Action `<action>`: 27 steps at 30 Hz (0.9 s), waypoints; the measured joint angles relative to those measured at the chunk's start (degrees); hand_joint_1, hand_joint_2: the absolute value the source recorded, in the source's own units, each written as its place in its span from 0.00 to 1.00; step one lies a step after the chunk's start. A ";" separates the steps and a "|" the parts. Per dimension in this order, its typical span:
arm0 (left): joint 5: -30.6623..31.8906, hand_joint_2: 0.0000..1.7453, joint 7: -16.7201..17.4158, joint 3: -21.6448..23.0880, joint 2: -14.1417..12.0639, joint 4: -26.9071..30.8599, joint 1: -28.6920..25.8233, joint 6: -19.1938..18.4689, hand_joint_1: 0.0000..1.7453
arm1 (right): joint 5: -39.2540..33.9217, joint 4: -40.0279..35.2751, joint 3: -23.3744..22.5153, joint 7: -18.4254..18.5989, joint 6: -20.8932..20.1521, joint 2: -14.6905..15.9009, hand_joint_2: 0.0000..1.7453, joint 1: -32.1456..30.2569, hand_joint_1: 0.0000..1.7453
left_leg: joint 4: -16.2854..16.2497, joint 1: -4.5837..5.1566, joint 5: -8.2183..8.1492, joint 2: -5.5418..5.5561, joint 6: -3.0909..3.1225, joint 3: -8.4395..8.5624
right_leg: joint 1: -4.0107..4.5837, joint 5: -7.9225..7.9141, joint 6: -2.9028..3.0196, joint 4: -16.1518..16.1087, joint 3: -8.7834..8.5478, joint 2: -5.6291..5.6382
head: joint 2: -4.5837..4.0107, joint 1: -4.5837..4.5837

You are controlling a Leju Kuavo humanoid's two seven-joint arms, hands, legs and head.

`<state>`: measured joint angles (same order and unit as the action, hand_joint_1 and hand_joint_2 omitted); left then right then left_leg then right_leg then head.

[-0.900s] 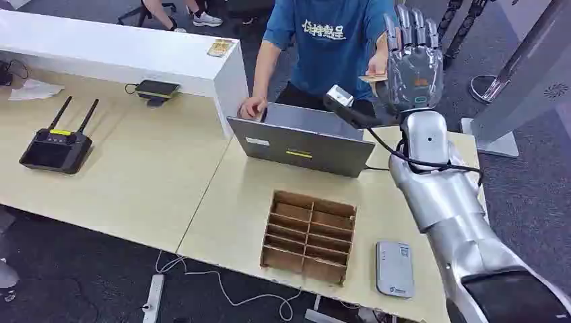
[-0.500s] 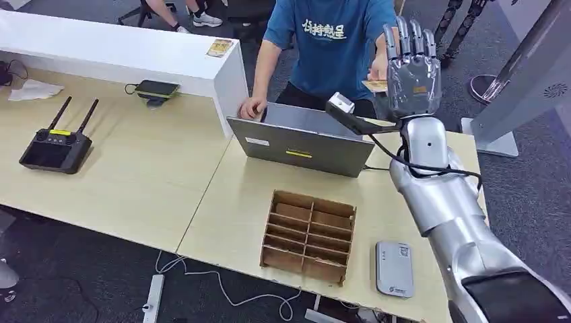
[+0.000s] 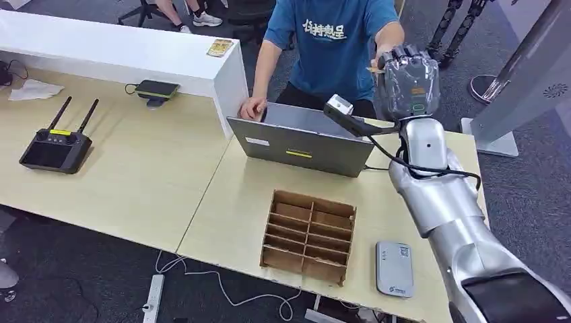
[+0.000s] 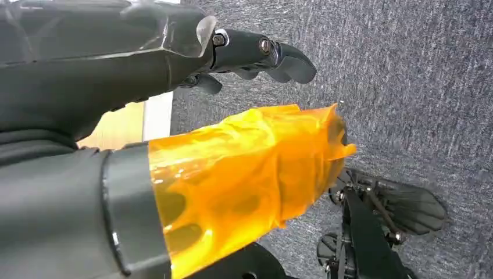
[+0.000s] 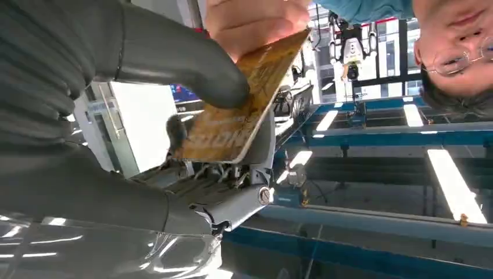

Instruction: Pass the card to the sensor for recognition and then transmit it.

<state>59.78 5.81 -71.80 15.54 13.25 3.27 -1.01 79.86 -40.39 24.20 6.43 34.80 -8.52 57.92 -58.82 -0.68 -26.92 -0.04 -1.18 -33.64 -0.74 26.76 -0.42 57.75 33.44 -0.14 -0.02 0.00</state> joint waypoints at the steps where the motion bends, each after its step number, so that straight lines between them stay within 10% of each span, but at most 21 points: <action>1: 0.00 0.00 0.00 0.00 0.00 0.00 0.00 0.00 0.00 | -0.09 -0.11 0.04 0.00 0.00 0.00 1.00 0.00 1.00 | 0.00 0.00 0.00 0.00 0.00 0.00 | 0.00 0.00 0.00 0.00 0.00 0.00 | 0.00 0.02; 15: -0.41 0.00 0.00 0.00 0.09 0.00 -0.01 0.11 0.00 | -4.05 -1.59 0.59 -0.98 1.00 0.00 1.00 -0.99 1.00 | 0.00 0.00 0.00 0.00 0.00 0.00 | 0.00 0.00 0.00 0.00 0.00 -0.01 | 0.00 0.02; 27: -3.32 0.00 -0.02 -0.48 0.57 0.02 -0.05 0.85 0.00 | -37.37 -13.27 -3.48 -7.58 -8.05 -0.39 1.00 -8.76 1.00 | 0.00 0.00 0.00 0.01 0.00 -0.02 | 0.00 0.00 0.00 -0.01 0.00 -0.03 | 0.00 0.02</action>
<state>56.46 5.79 -72.28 16.11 13.27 3.22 -0.15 42.50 -53.66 20.72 -1.16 26.75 -8.92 49.16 -58.82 -0.68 -26.92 -0.03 -1.18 -33.66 -0.74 26.77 -0.42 57.74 33.44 -0.17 -0.02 0.02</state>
